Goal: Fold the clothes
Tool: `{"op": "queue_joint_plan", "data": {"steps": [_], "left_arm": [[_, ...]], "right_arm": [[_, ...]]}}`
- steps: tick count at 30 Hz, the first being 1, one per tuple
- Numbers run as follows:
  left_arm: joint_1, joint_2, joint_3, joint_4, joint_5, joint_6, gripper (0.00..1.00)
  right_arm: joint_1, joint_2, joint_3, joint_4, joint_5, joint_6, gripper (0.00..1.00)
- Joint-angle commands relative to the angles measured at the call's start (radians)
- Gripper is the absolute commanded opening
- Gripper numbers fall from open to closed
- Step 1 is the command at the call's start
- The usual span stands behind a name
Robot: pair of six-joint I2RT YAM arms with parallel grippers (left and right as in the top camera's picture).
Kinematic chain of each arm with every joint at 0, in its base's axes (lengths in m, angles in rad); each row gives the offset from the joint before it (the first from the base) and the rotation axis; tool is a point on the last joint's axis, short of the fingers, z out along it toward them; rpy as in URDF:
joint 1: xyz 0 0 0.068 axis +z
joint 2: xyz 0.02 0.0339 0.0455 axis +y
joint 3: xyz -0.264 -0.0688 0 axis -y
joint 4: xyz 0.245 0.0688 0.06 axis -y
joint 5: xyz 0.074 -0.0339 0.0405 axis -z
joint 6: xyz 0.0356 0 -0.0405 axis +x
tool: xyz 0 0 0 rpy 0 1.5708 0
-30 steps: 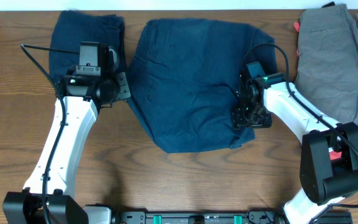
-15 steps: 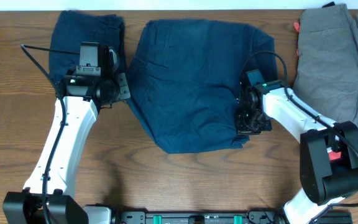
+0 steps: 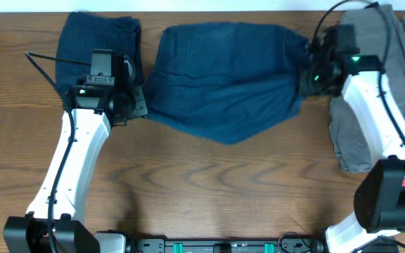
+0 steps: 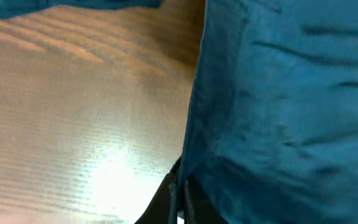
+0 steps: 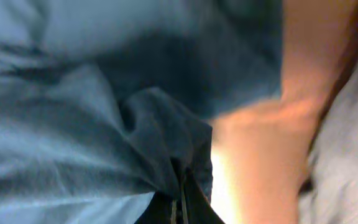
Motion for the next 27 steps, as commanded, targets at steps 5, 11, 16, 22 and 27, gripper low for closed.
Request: {"op": "queue_joint_plan", "data": {"steps": [5,11,16,22,27], "left_arm": [[0.004,-0.011,0.024,-0.009,-0.023,-0.01,0.06],[0.0,-0.011,0.024,-0.007,-0.023,-0.01,0.06],[-0.011,-0.011,0.024,0.004,-0.023,-0.01,0.06],[-0.026,-0.011,0.024,0.03,-0.023,-0.01,0.06],[-0.034,-0.007,0.024,0.034,-0.024,-0.01,0.06]], "right_arm": [[-0.018,0.02,0.019,0.132,-0.029,-0.025,0.01],[-0.019,0.095,0.019,0.262,-0.019,-0.025,0.01],[-0.024,0.14,0.019,0.349,0.002,-0.025,0.01],[-0.025,0.13,0.046,0.252,-0.063,-0.048,0.77],[-0.011,0.082,0.115,0.008,-0.17,-0.048,0.91]]}}
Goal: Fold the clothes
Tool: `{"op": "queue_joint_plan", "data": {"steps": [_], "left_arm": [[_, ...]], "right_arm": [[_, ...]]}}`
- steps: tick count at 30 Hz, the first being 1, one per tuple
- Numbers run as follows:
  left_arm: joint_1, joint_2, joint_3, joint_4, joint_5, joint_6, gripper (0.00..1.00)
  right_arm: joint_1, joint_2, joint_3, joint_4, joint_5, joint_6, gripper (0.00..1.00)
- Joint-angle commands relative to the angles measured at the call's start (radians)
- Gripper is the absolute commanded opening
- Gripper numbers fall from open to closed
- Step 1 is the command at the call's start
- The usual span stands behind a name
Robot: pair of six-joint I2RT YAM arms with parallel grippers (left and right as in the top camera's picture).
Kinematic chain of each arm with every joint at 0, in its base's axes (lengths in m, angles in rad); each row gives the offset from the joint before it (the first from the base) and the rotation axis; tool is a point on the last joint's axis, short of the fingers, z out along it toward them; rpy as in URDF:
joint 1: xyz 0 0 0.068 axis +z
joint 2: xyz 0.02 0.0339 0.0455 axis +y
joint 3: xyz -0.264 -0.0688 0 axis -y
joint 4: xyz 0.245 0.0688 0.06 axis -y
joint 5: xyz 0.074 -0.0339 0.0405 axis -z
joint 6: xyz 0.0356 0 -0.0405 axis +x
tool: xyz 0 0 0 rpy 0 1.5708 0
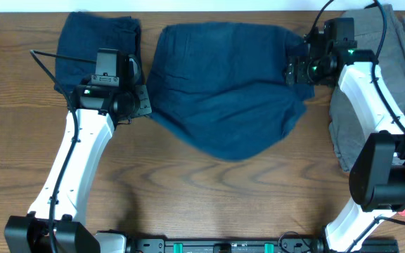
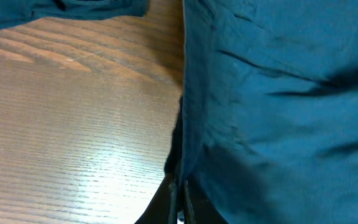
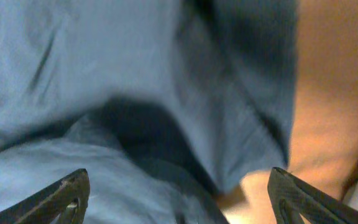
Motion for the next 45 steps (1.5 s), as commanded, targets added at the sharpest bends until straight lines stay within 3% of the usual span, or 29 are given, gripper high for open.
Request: {"op": "queue_joint_plan", "data": {"steps": [1,7,11,21,31,36,40,45], "left_arm": [[-0.001,-0.006,0.024,0.001,-0.023,-0.01,0.06],[-0.001,-0.003,0.024,0.011,-0.024,-0.01,0.06],[-0.001,-0.002,0.024,0.02,-0.024,-0.011,0.06],[-0.001,-0.002,0.024,0.02,-0.024,-0.014,0.06],[-0.001,-0.002,0.024,0.019,-0.024,-0.014,0.06],[-0.001,-0.002,0.024,0.013,-0.024,-0.014,0.06],[-0.001,-0.002,0.024,0.013,-0.024,-0.014,0.06],[-0.001,-0.002,0.024,0.013,-0.024,-0.014,0.06]], "right_arm": [[0.014,-0.078,0.051,-0.098,-0.084,-0.012,0.91],[0.056,-0.15,0.042,-0.356,-0.084,-0.024,0.85],[0.116,-0.15,-0.035,-0.44,-0.042,-0.023,0.8],[0.246,-0.15,-0.38,-0.31,0.006,0.216,0.69],[0.305,-0.15,-0.501,-0.16,0.156,0.367,0.59],[0.304,-0.15,-0.566,-0.056,0.216,0.397,0.4],[0.303,-0.15,-0.571,-0.026,0.251,0.401,0.02],[0.273,-0.156,-0.516,-0.053,0.257,0.386,0.01]]}}
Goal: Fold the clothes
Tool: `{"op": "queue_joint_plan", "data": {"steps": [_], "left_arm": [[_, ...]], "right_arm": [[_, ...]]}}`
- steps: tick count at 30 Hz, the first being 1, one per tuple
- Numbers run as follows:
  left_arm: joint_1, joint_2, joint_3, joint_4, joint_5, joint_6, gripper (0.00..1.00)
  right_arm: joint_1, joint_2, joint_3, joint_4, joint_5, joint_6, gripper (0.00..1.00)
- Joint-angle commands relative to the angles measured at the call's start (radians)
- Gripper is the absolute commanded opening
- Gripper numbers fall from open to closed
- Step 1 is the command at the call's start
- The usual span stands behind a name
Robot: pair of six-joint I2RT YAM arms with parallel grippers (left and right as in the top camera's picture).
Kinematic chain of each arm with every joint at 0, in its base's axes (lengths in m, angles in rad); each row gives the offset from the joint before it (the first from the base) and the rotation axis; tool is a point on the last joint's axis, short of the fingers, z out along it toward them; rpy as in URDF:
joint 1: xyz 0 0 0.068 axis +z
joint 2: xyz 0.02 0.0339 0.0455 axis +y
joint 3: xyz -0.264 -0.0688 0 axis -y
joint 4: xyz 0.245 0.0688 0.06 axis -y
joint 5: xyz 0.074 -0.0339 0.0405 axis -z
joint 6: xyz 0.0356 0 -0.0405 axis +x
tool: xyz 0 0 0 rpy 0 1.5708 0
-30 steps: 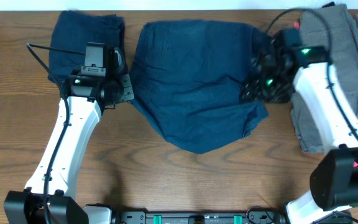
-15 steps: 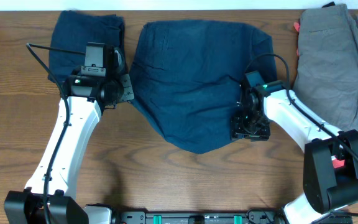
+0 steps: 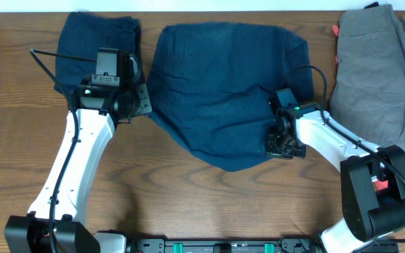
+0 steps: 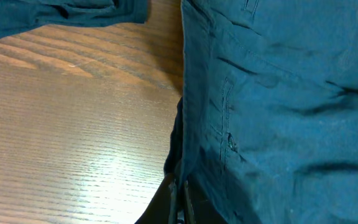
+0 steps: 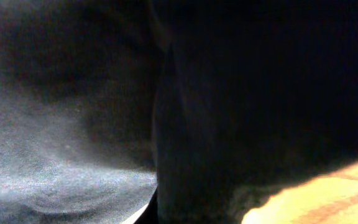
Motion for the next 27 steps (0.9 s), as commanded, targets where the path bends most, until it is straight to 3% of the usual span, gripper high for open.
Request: {"op": "queue_joint_plan", "data": {"steps": [1,16,27], "left_arm": [[0.0,-0.002,0.024,-0.002,-0.012,-0.013,0.06],[0.0,-0.119,0.032,0.005,-0.012,-0.035,0.06],[-0.002,-0.083,0.031,-0.006,-0.012,-0.05,0.06]], "right_arm": [[-0.026,-0.01,0.063,-0.036,0.049,-0.014,0.01],[-0.195,-0.201,0.462,-0.46,-0.024,-0.284,0.01],[-0.2,-0.086,0.498,-0.36,-0.052,-0.349,0.01]]}}
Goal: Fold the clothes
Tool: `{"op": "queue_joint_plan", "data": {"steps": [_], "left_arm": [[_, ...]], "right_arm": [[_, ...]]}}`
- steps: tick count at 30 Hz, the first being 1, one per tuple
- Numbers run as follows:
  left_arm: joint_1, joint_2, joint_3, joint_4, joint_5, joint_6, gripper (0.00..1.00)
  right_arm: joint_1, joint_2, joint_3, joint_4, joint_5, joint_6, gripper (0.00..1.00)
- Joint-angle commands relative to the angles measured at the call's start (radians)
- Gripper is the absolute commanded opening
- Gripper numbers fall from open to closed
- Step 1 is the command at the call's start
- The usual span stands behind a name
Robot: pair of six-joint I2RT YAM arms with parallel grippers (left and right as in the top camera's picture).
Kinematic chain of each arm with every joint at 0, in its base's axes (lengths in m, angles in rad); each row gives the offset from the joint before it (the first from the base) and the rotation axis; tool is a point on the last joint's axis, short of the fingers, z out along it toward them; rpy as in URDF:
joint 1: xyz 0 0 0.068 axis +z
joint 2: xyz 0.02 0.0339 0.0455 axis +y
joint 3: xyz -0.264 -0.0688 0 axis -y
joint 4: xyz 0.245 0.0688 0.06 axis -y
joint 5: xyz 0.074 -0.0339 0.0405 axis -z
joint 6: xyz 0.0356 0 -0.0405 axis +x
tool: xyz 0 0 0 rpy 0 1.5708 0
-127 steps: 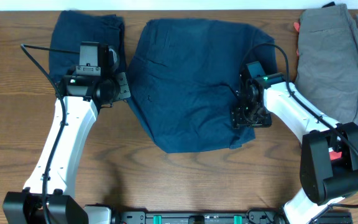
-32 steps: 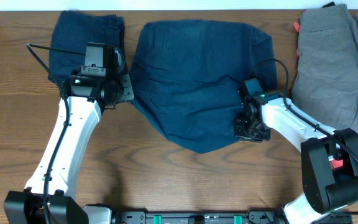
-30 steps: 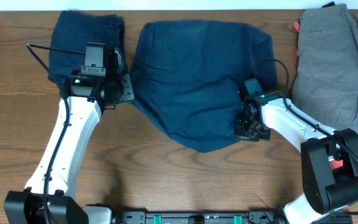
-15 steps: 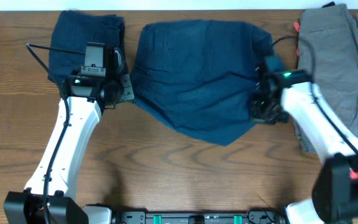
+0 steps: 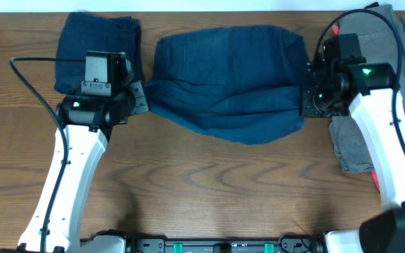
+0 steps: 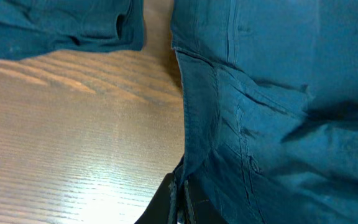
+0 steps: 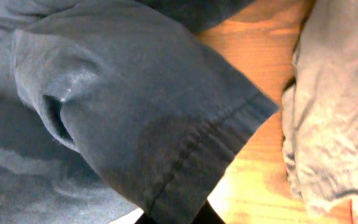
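Note:
Blue shorts (image 5: 223,77) lie spread across the back middle of the wooden table (image 5: 209,190), bunched with creases along their front edge. My left gripper (image 5: 138,99) is shut on the shorts' left edge; in its wrist view the jaws (image 6: 180,202) pinch the waistband seam (image 6: 229,124). My right gripper (image 5: 306,102) is shut on the right edge. Its wrist view shows a stitched hem (image 7: 185,155) running down into the jaws (image 7: 178,214).
A folded navy garment (image 5: 98,41) lies at the back left, just behind my left wrist. A crumpled grey garment (image 5: 389,77) fills the right side, close beside my right gripper. Something red (image 5: 336,29) peeks out at its top left corner.
My right gripper was down on the shorts' lower right part; now it sits at their right edge, shut on the hem. The shorts look shorter front to back. My left gripper shifted slightly left.
Both grippers first held the shorts at their two ends. Then my right gripper stood open at the upper right corner while the left kept its hold. Later the right was low on the lower right part. Now it holds the right hem.

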Motion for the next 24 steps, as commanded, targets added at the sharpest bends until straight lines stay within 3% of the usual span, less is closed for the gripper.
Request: {"op": "queue_joint_plan", "data": {"steps": [1,8,12,15,24], "left_arm": [[-0.002,0.037,0.026,-0.01,-0.012,-0.009,0.06],[-0.002,0.14,0.026,-0.027,-0.012,-0.009,0.06],[-0.002,0.187,0.026,-0.031,-0.012,-0.008,0.06],[-0.001,0.202,0.026,-0.03,-0.013,-0.008,0.06],[-0.001,0.202,0.025,-0.014,-0.039,-0.008,0.06]], "right_arm": [[-0.006,0.093,0.015,0.016,-0.011,-0.045,0.01],[-0.006,0.276,0.015,0.077,-0.035,-0.064,0.04],[-0.008,0.306,0.015,0.068,-0.109,-0.096,0.34],[-0.007,0.296,0.016,0.006,-0.126,-0.111,0.45],[0.027,0.296,-0.078,-0.098,-0.173,-0.143,0.48]]}}
